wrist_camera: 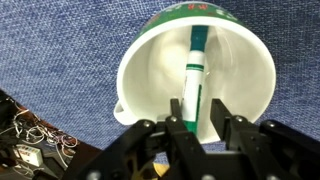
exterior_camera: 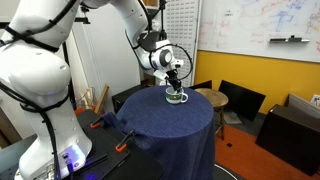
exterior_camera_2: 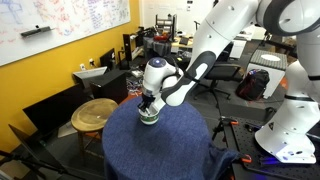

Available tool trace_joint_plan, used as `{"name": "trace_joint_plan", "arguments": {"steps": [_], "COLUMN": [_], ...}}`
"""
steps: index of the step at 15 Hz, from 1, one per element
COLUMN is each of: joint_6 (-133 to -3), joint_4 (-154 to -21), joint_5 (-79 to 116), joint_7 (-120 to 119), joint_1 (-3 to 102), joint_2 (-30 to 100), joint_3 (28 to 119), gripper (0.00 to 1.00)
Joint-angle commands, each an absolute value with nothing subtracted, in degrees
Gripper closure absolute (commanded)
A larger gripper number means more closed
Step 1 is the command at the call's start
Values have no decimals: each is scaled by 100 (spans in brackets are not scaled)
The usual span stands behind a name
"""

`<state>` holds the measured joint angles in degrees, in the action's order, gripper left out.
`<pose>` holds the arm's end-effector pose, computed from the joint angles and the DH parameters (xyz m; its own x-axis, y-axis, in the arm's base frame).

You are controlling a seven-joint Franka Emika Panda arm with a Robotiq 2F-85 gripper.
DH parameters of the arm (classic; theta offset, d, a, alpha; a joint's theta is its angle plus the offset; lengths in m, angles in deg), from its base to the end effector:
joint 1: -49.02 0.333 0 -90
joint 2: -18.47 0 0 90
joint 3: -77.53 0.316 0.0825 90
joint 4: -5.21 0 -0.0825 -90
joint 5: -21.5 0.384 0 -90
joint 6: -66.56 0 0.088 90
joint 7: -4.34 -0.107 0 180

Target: Pick the marker from the cup and put it on the table

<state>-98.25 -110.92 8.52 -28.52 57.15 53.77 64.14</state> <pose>0.6161 -0.0401 0.1687 0.8862 -0.3542 0.2986 -0.3962 -0.9136 0.0921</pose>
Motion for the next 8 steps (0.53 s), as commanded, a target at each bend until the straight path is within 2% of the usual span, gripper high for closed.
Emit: {"name": "trace_joint_plan", "arguments": {"steps": [1, 2, 4, 8], "joint_6": [-9862, -9857, -9839, -9855], "joint_4": [-11077, -11107, -11170, -11380], "joint_5": [1085, 1076, 1023, 831], "joint_7": [-2705, -2731, -2813, -3096], "joint_1": [5996, 6061, 6237, 6830], "joint_2": [5405, 5388, 5350, 5261], "joint_3": [6154, 6089, 5912, 5333], "gripper": [92, 99, 95, 95]}}
